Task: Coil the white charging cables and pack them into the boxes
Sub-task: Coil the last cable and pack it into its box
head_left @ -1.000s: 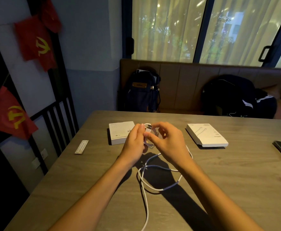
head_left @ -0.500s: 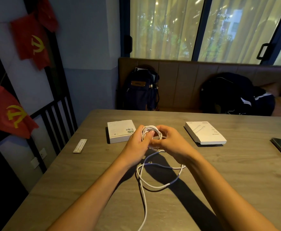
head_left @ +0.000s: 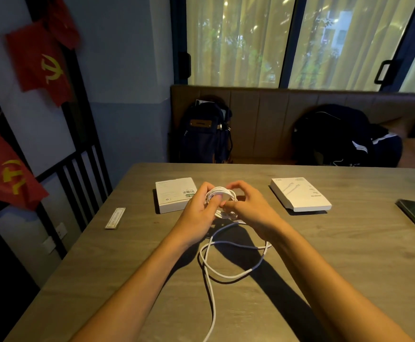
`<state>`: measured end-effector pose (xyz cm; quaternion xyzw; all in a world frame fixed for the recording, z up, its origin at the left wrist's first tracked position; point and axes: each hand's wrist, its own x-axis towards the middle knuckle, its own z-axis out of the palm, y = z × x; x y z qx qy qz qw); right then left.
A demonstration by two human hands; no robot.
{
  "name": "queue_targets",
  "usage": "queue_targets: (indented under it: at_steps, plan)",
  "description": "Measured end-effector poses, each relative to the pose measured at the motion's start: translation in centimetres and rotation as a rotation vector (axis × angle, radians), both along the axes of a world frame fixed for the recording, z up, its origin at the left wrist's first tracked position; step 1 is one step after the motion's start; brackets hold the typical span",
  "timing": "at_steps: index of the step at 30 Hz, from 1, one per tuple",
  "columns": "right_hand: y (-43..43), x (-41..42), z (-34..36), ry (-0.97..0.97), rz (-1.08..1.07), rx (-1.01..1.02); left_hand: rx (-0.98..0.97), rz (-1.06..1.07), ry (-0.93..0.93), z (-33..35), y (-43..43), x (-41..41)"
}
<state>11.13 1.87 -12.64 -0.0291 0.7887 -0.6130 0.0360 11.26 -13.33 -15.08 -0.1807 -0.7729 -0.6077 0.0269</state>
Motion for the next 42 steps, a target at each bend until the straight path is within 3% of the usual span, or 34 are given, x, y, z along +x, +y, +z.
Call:
queue_targets:
  at_steps: [3, 8, 14, 16, 21, 27, 29, 33, 36, 39, 42]
  plan:
    - [-0.1, 0.1, -1.0, 0.115, -0.006, 0.123, 0.036, -0.01, -0.099, -0.2, 0.1, 0.0]
    - [0.5, 1.0, -1.4, 0.098, 0.147, 0.032, 0.293, 0.06, -0.282, 0.3, -0.1, -0.3]
    - [0.8, 1.2, -2.1, 0.257, 0.129, 0.196, 0.398, 0.075, -0.345, 0.2, -0.2, -0.5]
    - [0.4, 1.4, -2.2, 0.213, 0.134, 0.217, 0.425, 0.111, -0.322, 0.1, -0.1, -0.7]
    - [0.0, 1.9, -1.7, -0.019, 0.204, 0.047, 0.459, 0.177, -0.294, 0.0, -0.1, -0.9]
    - [-0.8, 1.9, -1.4, 0.045, 0.191, 0.18, 0.744, 0.101, -0.471, 0.2, -0.4, -0.9]
    - [-0.5, 1.9, -1.4, 0.021, 0.229, 0.158, 0.659, 0.122, -0.437, 0.0, -0.4, -0.9]
    - [0.0, 2.1, -1.7, 0.007, 0.271, 0.061, 0.143, 0.22, -0.251, -0.4, 0.0, -0.5]
    - [0.2, 2.1, -1.4, 0.027, 0.189, -0.034, -0.045, 0.2, -0.078, -0.9, 0.8, 0.2]
    - [0.8, 1.7, -1.7, 0.053, 0.115, -0.06, -0.048, 0.143, -0.077, -0.9, 0.7, 0.0]
    - [1.6, 1.1, -2.2, 0.094, 0.007, -0.085, 0.133, -0.026, -0.267, 0.0, 0.1, 0.1]
